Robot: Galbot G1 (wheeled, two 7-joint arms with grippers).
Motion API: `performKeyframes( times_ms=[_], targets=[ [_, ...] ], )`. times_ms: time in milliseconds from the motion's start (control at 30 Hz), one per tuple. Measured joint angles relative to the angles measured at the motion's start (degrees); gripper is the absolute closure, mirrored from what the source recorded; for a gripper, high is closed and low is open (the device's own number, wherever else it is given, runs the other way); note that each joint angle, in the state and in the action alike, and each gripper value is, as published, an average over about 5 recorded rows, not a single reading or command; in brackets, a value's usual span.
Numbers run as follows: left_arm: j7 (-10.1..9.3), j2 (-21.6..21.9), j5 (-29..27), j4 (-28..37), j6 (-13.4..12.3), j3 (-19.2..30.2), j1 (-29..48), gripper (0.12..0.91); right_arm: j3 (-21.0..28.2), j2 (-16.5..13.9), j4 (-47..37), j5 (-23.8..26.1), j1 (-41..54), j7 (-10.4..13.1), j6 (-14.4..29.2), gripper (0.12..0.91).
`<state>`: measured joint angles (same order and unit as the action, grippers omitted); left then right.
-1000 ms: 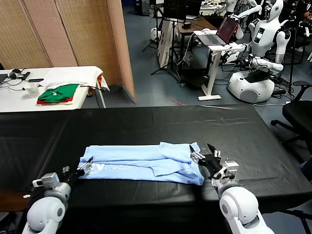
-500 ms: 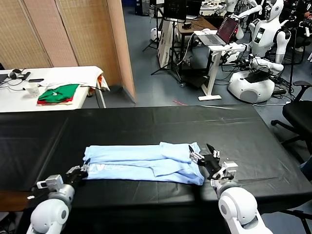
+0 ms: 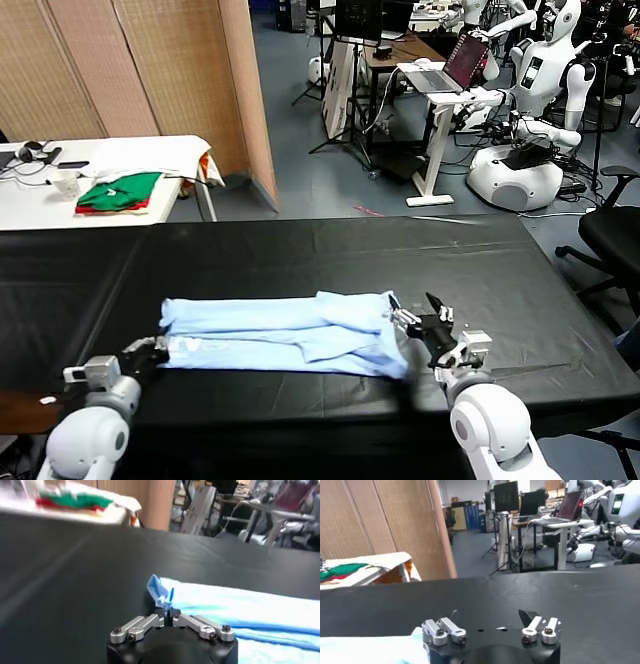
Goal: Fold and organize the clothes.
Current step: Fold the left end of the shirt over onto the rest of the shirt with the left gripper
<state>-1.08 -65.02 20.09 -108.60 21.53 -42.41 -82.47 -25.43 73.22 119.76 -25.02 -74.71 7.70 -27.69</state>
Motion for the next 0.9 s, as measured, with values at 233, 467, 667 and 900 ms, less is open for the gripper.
performKeyframes(
  times_ms=[233,467,667,900],
  targets=[
    [0.29,5.4,-7.2,1.5,-3.7,-4.8,-2.9,0.841,-0.9,0.1,1.3,0.0,-1.5,0.1,0.1,0.118],
    [-0.63,5.6,-9.8,-0.7,-4.1,-5.9,-4.1,0.841,-1.9,1.0,3.3,0.4,-3.8,-0.4,1.6,0.118],
    [-1.79,0.7,0.5,-6.7,0.2,-1.1,-3.2,0.841,-3.8,1.2,4.0,1.5,-7.0,-1.3,4.1,0.118],
    [-3.51,-5.8,10.9,-12.1,3.1,7.6,-0.8,0.841,-6.8,2.2,4.2,3.2,-11.6,-1.1,5.8,0.118]
  ],
)
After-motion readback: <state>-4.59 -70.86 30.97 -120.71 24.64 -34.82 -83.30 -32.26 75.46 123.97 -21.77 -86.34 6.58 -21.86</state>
